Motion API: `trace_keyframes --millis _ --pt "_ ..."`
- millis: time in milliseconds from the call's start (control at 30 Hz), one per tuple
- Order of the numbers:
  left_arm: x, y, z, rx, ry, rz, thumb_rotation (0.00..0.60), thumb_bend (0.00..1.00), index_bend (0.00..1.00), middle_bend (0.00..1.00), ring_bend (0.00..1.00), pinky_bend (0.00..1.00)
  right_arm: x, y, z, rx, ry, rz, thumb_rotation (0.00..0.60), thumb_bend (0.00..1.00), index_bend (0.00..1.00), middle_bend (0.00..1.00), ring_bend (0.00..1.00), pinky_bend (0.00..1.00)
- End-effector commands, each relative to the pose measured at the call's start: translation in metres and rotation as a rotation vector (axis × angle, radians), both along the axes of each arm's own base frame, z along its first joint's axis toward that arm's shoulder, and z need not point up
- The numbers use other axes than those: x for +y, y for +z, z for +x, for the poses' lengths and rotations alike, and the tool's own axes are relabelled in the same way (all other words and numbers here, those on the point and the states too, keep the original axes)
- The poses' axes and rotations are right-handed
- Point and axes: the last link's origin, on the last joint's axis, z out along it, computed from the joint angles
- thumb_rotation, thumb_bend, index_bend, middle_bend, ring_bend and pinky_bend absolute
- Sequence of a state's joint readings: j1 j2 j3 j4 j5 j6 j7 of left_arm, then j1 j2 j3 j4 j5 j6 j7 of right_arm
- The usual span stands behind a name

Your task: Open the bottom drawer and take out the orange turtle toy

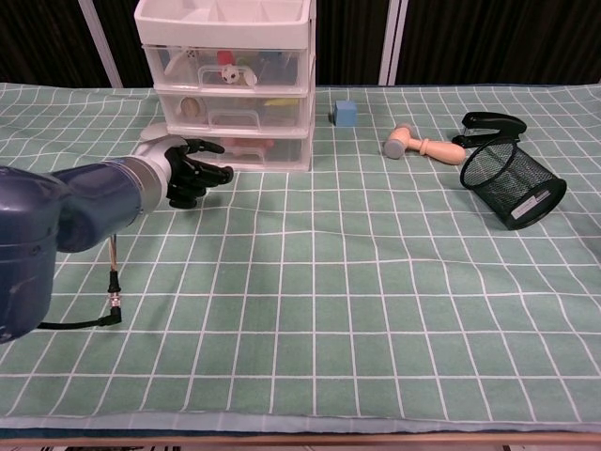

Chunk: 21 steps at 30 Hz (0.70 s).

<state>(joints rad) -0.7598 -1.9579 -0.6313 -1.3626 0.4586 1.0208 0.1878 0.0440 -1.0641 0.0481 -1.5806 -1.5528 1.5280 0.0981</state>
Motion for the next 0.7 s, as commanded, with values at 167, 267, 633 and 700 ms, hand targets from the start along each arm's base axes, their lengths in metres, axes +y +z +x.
trace_keyframes --millis 167,267,633,700 --pt "0.009 -0.012 0.009 -0.111 0.051 -0.036 0.6 0.52 0.15 1.0 1.0 1.0 -0.001 0.0 -0.001 -0.004 -0.004 0.002 0.6 0.01 0.0 0.0 0.0 0.21" --pt "0.011 -0.015 0.012 -0.141 0.071 -0.044 0.6 0.52 0.15 1.0 1.0 1.0 -0.001 0.0 -0.001 -0.006 -0.006 0.001 0.6 0.01 0.0 0.0 0.0 0.21" --pt "0.022 -0.023 0.021 -0.227 0.121 -0.037 0.6 0.53 0.15 1.0 1.0 1.0 -0.001 0.0 0.0 -0.015 -0.007 0.0 0.6 0.01 0.0 0.0 0.0 0.21" --pt "0.023 -0.024 0.021 -0.24 0.135 -0.04 0.6 0.53 0.15 1.0 1.0 1.0 -0.001 0.0 0.0 -0.016 -0.006 0.001 0.6 0.01 0.0 0.0 0.0 0.21"
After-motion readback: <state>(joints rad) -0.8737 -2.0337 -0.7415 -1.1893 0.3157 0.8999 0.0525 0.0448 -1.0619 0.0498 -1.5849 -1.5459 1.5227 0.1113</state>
